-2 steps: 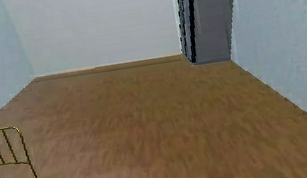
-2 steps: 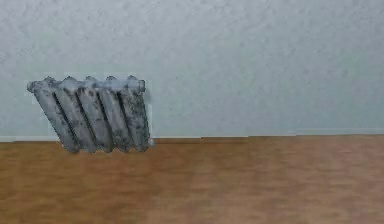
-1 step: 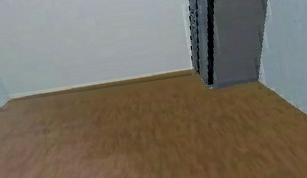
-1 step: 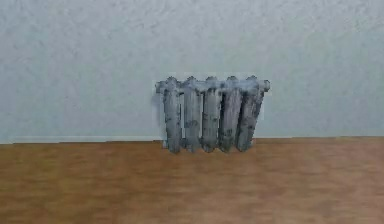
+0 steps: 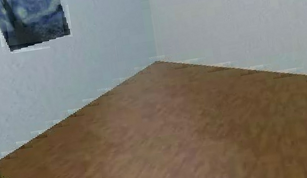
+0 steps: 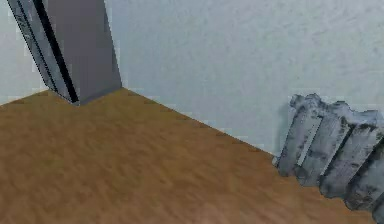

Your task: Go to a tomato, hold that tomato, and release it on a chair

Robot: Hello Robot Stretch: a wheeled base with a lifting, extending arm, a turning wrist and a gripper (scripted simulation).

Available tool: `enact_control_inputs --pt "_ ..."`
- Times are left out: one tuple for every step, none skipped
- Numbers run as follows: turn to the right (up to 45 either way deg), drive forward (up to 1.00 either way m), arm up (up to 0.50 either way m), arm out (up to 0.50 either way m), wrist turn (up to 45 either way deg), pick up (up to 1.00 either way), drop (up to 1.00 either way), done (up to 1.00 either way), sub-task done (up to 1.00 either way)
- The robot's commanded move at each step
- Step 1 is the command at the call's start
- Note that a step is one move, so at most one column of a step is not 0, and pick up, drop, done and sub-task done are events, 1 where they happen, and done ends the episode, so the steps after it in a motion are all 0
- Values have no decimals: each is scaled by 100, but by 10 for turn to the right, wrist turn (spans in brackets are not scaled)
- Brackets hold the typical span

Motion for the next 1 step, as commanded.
enact_control_inputs --pt "0 85 0 0 0 0 0 0 0"
